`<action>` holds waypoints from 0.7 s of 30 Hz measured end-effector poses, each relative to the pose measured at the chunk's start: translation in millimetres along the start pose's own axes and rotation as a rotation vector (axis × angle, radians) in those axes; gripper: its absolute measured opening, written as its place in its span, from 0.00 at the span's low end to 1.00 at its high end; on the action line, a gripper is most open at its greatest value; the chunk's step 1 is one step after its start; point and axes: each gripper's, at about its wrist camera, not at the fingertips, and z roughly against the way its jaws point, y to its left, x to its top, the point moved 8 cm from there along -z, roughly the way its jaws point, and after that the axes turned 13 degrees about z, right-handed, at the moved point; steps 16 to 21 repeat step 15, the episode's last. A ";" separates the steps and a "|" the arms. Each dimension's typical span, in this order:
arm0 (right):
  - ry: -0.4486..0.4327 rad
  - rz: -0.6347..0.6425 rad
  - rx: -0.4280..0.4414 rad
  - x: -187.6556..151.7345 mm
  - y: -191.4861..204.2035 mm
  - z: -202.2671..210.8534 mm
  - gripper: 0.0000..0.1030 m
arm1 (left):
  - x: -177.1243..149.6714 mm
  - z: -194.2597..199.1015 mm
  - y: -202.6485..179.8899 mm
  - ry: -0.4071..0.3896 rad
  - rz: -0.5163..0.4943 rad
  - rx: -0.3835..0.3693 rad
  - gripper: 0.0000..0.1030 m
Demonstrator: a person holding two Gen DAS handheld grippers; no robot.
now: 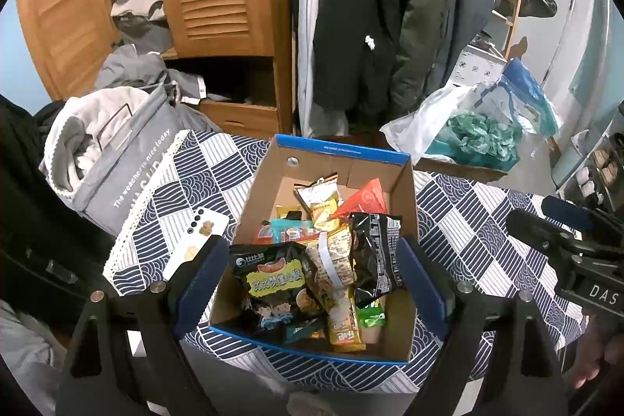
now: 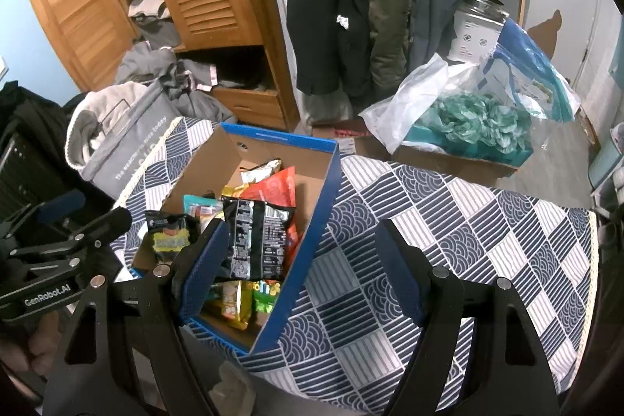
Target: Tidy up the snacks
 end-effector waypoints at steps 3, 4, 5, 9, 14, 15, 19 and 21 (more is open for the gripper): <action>0.001 0.000 -0.001 0.3 0.0 -0.1 0.75 | 0.1 -0.3 -0.5 -0.001 -0.004 0.000 0.86; 0.001 0.000 -0.001 0.1 0.1 -0.1 0.75 | 0.3 -0.9 -1.0 -0.002 -0.008 0.000 0.86; 0.002 -0.001 0.000 -0.4 0.1 -0.1 0.75 | -0.2 -1.0 -1.6 -0.002 -0.010 -0.001 0.86; 0.001 0.000 -0.001 0.6 0.1 -0.1 0.75 | 0.4 -1.7 -2.9 -0.006 -0.014 -0.004 0.86; 0.002 -0.001 -0.001 1.0 0.1 -0.2 0.75 | 0.4 -1.8 -3.9 -0.002 -0.020 -0.002 0.86; 0.003 -0.001 -0.001 -0.2 0.3 0.0 0.75 | 0.4 -2.1 -4.3 0.001 -0.023 -0.003 0.86; 0.003 -0.001 -0.001 -0.2 0.3 0.0 0.75 | 0.4 -2.1 -4.3 0.001 -0.023 -0.003 0.86; 0.003 -0.001 -0.001 -0.2 0.3 0.0 0.75 | 0.4 -2.1 -4.3 0.001 -0.023 -0.003 0.86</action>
